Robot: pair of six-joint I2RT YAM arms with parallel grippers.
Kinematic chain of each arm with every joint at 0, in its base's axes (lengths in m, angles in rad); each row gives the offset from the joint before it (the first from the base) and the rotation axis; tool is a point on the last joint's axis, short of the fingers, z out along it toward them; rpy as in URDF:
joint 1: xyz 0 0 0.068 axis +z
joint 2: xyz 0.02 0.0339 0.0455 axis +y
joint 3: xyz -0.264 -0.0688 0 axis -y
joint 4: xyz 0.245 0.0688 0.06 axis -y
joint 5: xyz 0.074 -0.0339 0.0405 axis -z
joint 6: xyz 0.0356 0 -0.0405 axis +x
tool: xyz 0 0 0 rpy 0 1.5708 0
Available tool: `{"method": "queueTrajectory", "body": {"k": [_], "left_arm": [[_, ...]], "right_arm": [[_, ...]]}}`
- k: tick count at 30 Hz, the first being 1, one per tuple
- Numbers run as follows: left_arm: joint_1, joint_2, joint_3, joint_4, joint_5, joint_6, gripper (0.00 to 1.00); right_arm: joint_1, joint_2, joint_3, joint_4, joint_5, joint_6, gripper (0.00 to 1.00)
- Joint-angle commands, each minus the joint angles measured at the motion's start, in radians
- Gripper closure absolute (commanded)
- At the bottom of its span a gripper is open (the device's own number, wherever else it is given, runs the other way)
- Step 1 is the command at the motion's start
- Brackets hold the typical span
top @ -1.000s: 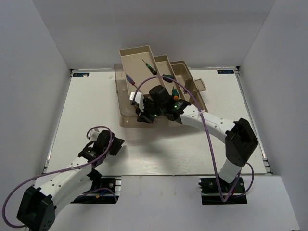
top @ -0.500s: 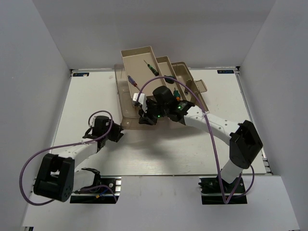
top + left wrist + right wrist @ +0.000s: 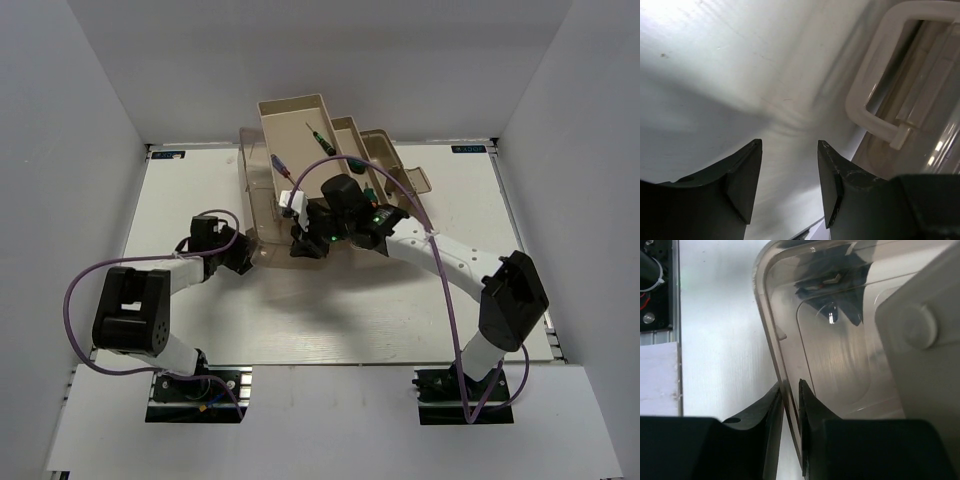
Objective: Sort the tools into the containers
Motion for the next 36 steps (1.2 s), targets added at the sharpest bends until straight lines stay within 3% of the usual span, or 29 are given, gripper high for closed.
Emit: {"method": "queueTrajectory", "body": {"k": [1,3,7,13,19,20,22,28,31,32,34,36], "left_arm": [[0.003,-0.018,0.069,0.085,0.118,0.027,0.41],[0.014,-0.009,0.069,0.085,0.128,0.027,0.41],[0.023,-0.009,0.069,0.085,0.128,0.036,0.41],[0.033,0.022,0.089,0.076,0.128,0.036,0.41],[0.042,0.043,0.185,0.014,0.137,0.081,0.41],[0.042,0.043,0.207,-0.001,0.137,0.081,0.41],[0.042,0.054,0.228,-0.012,0.137,0.093,0.41],[0.042,0.075,0.302,-0.044,0.146,0.111,0.41],[0.042,0.086,0.359,-0.076,0.146,0.13,0.41],[0.042,0.097,0.404,-0.096,0.146,0.142,0.41],[0.033,0.112,0.466,-0.131,0.137,0.177,0.41],[0.022,0.147,0.569,-0.174,0.137,0.199,0.41]], "right_arm": [[0.023,-0.029,0.111,-0.046,-0.121,0.048,0.79],[0.026,-0.018,0.127,-0.095,-0.119,0.02,0.59],[0.026,-0.031,0.118,-0.105,-0.09,-0.028,0.41],[0.027,-0.069,0.082,-0.12,-0.092,-0.072,0.37],[0.023,-0.21,0.043,-0.12,-0.231,-0.103,0.54],[0.02,-0.25,0.041,-0.14,-0.233,-0.104,0.63],[0.021,-0.277,0.038,-0.178,-0.233,-0.111,0.71],[0.018,-0.443,-0.082,-0.155,-0.031,-0.14,0.79],[0.012,-0.489,-0.114,-0.085,0.246,-0.091,0.98],[0.006,-0.485,-0.109,-0.076,0.487,-0.069,1.0],[-0.02,-0.436,-0.056,-0.097,0.693,-0.054,1.0],[-0.124,-0.388,-0.024,-0.175,0.882,0.01,1.0]]}}
